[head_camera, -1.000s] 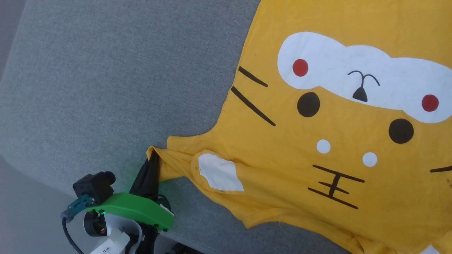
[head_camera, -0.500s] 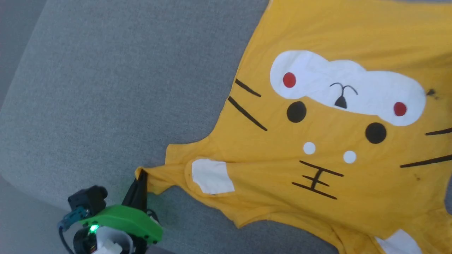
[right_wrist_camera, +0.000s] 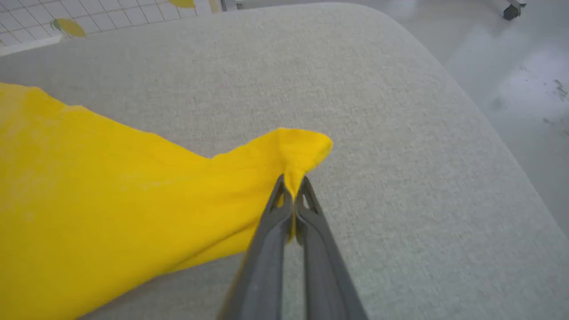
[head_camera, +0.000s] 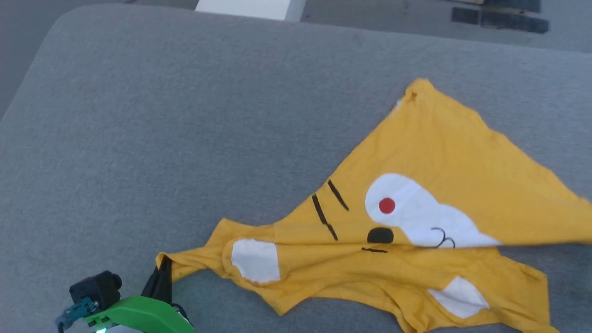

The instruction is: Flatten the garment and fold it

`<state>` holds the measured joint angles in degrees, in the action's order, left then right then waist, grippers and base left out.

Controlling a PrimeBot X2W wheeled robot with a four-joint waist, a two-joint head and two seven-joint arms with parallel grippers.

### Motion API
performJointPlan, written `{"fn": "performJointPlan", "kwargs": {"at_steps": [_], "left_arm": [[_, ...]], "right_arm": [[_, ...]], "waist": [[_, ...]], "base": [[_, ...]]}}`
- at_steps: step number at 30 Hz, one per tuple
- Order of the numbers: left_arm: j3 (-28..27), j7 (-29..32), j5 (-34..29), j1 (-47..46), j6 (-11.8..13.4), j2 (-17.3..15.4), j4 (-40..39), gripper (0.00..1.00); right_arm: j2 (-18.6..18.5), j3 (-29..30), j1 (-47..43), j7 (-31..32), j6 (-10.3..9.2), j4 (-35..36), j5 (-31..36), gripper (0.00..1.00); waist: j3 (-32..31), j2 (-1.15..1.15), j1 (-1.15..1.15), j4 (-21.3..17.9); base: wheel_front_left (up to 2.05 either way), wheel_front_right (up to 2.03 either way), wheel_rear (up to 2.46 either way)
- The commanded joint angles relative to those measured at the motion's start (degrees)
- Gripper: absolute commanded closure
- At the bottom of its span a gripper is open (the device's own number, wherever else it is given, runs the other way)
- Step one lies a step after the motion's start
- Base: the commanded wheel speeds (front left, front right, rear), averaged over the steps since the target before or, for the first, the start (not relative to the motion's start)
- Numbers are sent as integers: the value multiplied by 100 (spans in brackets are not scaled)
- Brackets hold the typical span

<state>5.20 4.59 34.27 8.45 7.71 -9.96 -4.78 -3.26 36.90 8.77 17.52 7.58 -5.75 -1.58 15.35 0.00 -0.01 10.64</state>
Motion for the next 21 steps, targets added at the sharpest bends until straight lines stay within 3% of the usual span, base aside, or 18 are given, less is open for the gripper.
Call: {"fn": "performJointPlan", "kwargs": {"at_steps": [1,9,12,13,14,15,21], "left_arm": [[-18,33,-13,71,49,-52,-51,100],[29,139,-11,132,99,-99,-196,100],[53,157,-5,120,98,-102,-197,100],[62,164,-3,115,96,-103,-193,100],[72,170,1,110,93,-104,-190,100],[78,174,5,108,90,-105,-188,100],[104,190,-1,107,98,-131,-178,100]], "right_arm": [[20,-14,-176,327,-9,83,-75,100],[36,-315,-1052,2503,-9,-52,-747,100],[37,-386,-1074,2392,-9,-48,-883,100],[37,-416,-1068,2271,-9,-5,-872,73],[37,-449,-1051,2067,-9,69,-840,16],[37,-445,-1016,1844,-9,139,-807,0],[33,-776,-586,-70,-9,553,-457,0]], "waist": [[-436,0,1,-492],[-432,0,1,-640],[-427,0,1,-624],[-430,0,1,-616],[-434,0,1,-605],[-437,0,1,-596],[-448,0,1,-513]], "base": [[0,0,0],[0,0,0],[0,0,0],[0,0,0],[0,0,0],[0,0,0],[0,0,0]]}}
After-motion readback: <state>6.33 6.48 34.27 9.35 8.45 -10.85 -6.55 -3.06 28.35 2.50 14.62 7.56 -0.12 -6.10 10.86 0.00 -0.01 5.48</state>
